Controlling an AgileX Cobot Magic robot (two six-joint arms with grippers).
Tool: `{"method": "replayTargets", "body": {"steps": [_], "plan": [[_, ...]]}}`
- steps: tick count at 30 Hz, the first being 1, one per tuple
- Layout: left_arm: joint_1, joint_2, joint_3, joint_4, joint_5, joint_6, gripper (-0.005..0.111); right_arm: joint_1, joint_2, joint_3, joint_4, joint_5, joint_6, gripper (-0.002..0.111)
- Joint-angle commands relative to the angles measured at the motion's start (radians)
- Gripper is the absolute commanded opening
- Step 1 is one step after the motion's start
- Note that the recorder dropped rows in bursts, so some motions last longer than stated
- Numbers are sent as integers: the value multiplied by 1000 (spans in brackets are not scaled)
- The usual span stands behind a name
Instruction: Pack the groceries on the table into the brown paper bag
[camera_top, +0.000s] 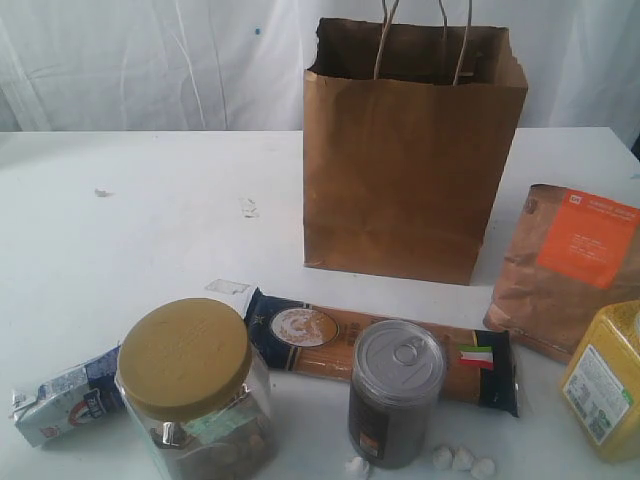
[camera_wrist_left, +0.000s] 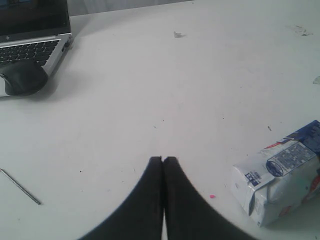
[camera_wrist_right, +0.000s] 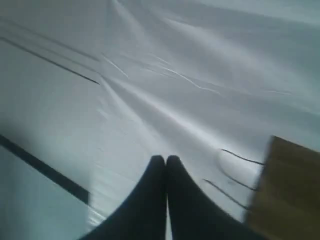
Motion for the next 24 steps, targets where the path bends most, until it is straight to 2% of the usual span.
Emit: {"method": "replayTargets", "body": {"steps": [1,5,8,11,15,20,24], "plan": [[-6,-5,4,-9,-1,-4,0,5,-4,2,14,-373,135,0],[-6,-5,4,-9,-1,-4,0,5,-4,0,105,-725,134,0],[-6,-5,4,-9,-1,-4,0,5,-4,-60,203,-758,93,0],[-6,-5,4,-9,-1,-4,0,5,-4,-165,199,-758,-75,0],[-6,-5,4,-9,-1,-4,0,5,-4,-363,67,-465,-516,0],[-6,-5,4,-9,-1,-4,0,5,4,-636,-230,216,-1214,0],[-6,-5,4,-9,-1,-4,0,5,107,-697,-257,575,-1495,0]]}}
